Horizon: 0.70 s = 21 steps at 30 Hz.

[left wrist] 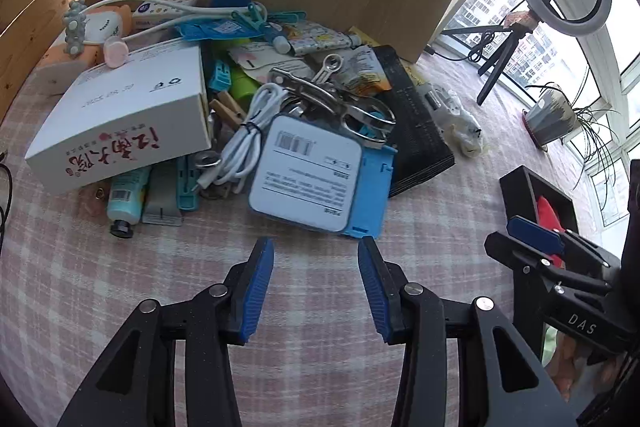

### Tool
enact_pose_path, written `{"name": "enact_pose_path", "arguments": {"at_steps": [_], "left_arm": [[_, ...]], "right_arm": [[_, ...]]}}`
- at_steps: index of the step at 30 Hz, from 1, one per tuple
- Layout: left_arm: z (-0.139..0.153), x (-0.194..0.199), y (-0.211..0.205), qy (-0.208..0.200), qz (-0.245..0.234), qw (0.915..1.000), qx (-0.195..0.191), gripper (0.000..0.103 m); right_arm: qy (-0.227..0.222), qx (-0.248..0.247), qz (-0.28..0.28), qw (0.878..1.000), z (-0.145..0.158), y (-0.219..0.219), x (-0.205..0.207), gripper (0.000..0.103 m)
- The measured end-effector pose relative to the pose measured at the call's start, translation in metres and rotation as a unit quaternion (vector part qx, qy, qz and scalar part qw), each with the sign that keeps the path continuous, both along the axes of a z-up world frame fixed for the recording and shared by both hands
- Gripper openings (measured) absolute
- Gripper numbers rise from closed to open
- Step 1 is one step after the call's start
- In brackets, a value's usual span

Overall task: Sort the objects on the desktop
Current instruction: 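Move both grippers back over the pile toward the white power bank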

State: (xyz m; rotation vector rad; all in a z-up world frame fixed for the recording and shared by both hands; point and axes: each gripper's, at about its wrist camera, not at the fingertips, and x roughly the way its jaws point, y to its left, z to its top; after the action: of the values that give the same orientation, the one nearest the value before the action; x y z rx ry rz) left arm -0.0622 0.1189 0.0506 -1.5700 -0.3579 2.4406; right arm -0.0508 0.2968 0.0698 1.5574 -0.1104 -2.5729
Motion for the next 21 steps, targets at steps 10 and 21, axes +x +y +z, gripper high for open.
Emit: {"name": "enact_pose_path", "arguments": {"at_steps": [10, 21], "left_arm": [[-0.003, -0.019, -0.015, 0.007, -0.008, 0.9998, 0.016, 0.042], [-0.009, -0.029, -0.013, 0.015, -0.018, 0.9995, 0.023, 0.048]], "right_arm": [[-0.012, -0.013, 0.028, 0.999, -0.003, -0.026, -0.027, 0.052], [-0.050, -0.040, 0.025, 0.998, -0.019, -0.035, -0.056, 0.052]]}}
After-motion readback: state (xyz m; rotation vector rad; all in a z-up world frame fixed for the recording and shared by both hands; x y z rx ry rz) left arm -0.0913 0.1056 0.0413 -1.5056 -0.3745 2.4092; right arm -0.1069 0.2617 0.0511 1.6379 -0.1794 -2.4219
